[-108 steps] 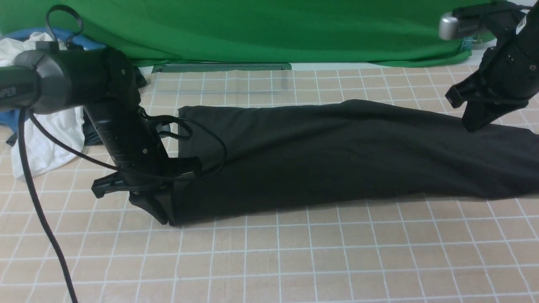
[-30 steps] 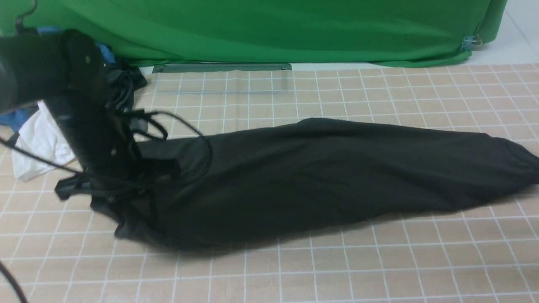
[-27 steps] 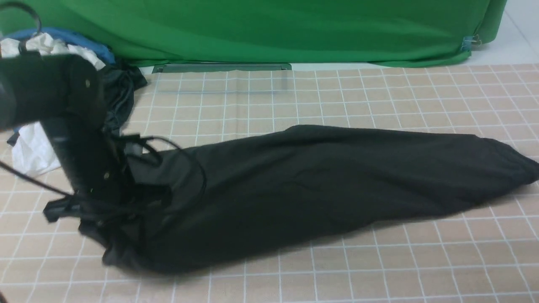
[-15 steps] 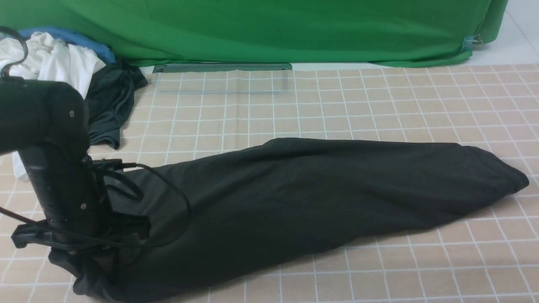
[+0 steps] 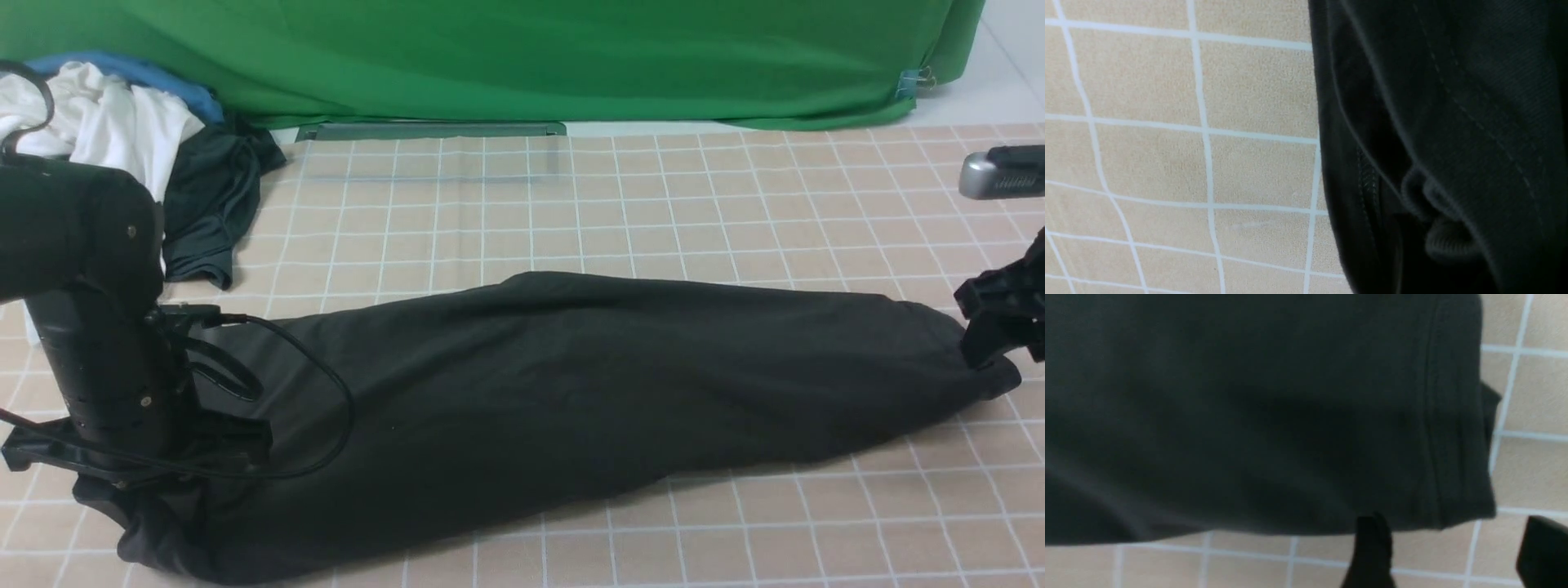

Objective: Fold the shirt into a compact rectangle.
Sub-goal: 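Pull the folded dark garment lengthwise by its ends to straighten it flat on the table, then fold the right end of the dark garment over onto its left end with the right gripper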

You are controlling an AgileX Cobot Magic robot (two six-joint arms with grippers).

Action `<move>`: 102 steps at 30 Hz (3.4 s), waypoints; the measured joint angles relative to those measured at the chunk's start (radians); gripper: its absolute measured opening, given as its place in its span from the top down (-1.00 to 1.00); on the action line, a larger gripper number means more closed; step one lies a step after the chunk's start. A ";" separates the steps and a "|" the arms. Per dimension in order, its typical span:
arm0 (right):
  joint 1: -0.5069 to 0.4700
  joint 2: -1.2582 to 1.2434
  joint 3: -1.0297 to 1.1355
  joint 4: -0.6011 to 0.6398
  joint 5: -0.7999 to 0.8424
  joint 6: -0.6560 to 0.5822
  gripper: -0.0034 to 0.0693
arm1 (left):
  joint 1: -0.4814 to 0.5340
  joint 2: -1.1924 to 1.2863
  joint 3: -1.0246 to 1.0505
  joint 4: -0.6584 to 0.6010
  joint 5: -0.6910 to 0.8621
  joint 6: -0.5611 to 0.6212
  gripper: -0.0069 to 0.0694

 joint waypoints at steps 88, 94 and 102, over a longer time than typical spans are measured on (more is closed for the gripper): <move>0.003 -0.087 0.448 -0.095 -0.129 0.124 -0.19 | 0.004 0.000 -0.051 0.010 0.056 -0.169 -0.46; 0.017 -0.062 0.387 -0.133 -0.042 0.124 0.62 | 0.004 0.000 -0.102 -0.014 0.058 -0.137 -0.46; -0.002 -0.127 0.321 -0.429 0.042 0.286 0.62 | 0.004 -0.029 -0.265 -0.056 0.055 -0.087 -0.46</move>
